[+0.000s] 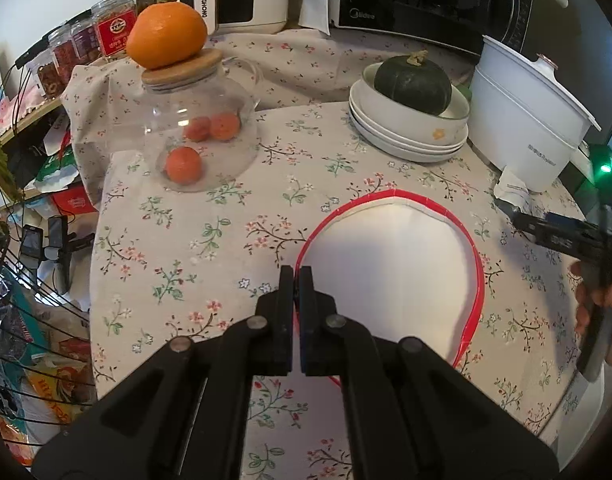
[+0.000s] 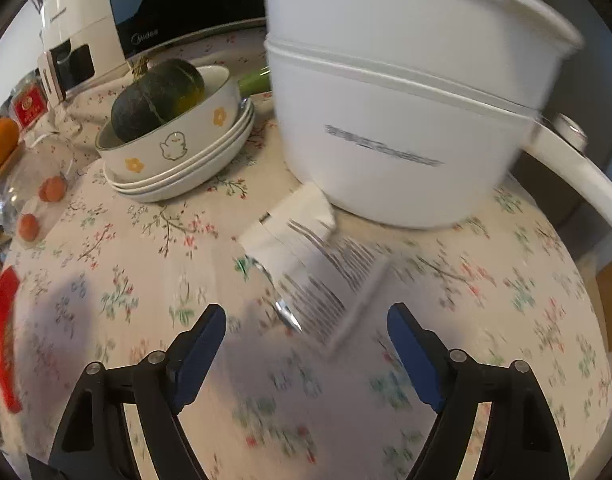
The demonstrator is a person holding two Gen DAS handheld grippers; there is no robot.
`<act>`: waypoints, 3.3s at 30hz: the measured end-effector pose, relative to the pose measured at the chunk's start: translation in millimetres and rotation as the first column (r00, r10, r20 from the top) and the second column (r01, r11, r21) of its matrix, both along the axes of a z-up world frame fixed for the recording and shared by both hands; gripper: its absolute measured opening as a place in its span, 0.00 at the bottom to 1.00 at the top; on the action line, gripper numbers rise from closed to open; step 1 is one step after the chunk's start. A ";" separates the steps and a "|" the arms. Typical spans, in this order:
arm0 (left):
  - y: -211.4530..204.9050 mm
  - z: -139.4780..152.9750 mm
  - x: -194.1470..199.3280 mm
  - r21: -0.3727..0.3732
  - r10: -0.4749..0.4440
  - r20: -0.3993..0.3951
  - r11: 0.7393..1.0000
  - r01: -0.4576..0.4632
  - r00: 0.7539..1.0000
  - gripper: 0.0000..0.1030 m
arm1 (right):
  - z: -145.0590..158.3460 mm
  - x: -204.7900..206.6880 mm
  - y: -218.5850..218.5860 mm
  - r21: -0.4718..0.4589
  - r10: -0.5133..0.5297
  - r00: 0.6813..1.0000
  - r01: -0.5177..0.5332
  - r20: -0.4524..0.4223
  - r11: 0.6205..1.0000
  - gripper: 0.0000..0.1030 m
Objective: Collect trash
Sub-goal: 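Grasp the white paper packet with the right gripper while the left gripper holds the plate, then drop the plate into the bin with the left gripper while the right gripper drops the packet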
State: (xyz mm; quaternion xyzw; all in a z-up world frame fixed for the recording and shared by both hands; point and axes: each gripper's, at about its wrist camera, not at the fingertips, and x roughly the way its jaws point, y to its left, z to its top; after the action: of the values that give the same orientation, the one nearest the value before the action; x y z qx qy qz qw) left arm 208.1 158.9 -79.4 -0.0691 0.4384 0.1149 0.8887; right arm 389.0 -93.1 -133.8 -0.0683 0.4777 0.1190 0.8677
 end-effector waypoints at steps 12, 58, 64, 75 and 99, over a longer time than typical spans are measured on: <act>-7.6 -4.6 -2.0 0.027 -0.007 -0.026 1.000 0.007 1.000 0.02 | -13.2 21.1 12.2 -0.037 -0.023 1.000 0.022 -0.010 0.999 0.32; -249.2 36.3 -101.7 -0.090 -0.475 0.082 0.872 0.481 0.876 0.03 | 91.2 -261.1 -224.9 0.002 -0.165 0.984 0.165 -0.068 0.986 0.10; -310.8 23.7 -106.5 -0.078 -0.578 0.056 0.811 0.580 0.814 0.03 | 74.0 -280.2 -286.1 -0.009 -0.257 0.960 0.258 -0.112 0.966 0.10; -390.4 -5.4 -100.0 -0.061 -0.664 0.017 0.746 0.663 0.748 0.03 | 53.4 -301.6 -352.2 -0.012 -0.354 0.920 0.357 -0.168 0.934 0.10; -354.3 6.1 -106.8 0.003 -0.684 0.050 0.729 0.685 0.728 0.64 | 35.8 -294.6 -334.7 -0.008 -0.305 0.918 0.313 -0.254 0.950 0.11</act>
State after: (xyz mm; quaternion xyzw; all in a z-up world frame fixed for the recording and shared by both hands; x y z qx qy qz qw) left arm 101.3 -195.4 -73.4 0.0875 0.4128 -0.2253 0.8782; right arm 94.4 -427.8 -98.0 0.0376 0.5870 -0.0039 0.8087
